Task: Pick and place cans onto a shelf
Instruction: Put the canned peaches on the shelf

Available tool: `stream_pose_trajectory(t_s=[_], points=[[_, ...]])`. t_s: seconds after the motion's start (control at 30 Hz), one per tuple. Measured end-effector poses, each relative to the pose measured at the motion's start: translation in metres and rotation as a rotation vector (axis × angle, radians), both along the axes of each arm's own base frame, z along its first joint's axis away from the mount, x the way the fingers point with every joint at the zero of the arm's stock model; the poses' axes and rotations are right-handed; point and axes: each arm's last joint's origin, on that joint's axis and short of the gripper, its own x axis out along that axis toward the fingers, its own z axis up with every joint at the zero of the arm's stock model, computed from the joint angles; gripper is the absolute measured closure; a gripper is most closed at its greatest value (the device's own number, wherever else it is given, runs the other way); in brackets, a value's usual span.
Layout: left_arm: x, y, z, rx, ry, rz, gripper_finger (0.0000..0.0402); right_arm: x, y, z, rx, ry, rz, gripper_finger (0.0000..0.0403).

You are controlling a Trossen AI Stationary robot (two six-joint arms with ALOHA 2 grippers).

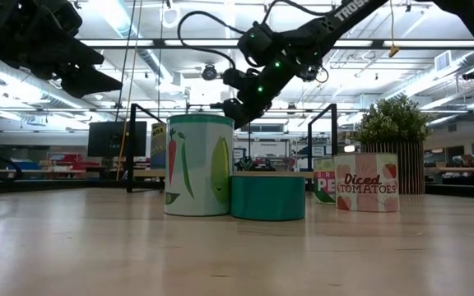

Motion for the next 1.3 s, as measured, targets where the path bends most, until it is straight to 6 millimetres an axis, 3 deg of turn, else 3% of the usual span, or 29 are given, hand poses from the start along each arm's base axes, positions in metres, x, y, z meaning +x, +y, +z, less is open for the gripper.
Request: stream_pose_trajectory(t_s=[0.27,0.6,0.83,1.3], points=[[0.0,0.0,0.0,0.0,0.001,0.0,0.0026,-0.005,-0.008,-0.003,0.026,0.024,0.012,0.003],[0.0,0.0,-0.002,-0.021,0.016,0.006,0.0026,-0.002,0.018,-0.014,0.171,0.108,0.146,0.003],[0.0,0.0,-0.002,-0.04,0.014,0.011,0.0026,0.007,0.018,-0.005,0.105,-0.012,0.159,0.003],[-0.001,0.0,-0.002,-0.045,0.016,0.012,0.0026,0.0,0.002,-0.006,-0.021,0.067,0.027,0.003]])
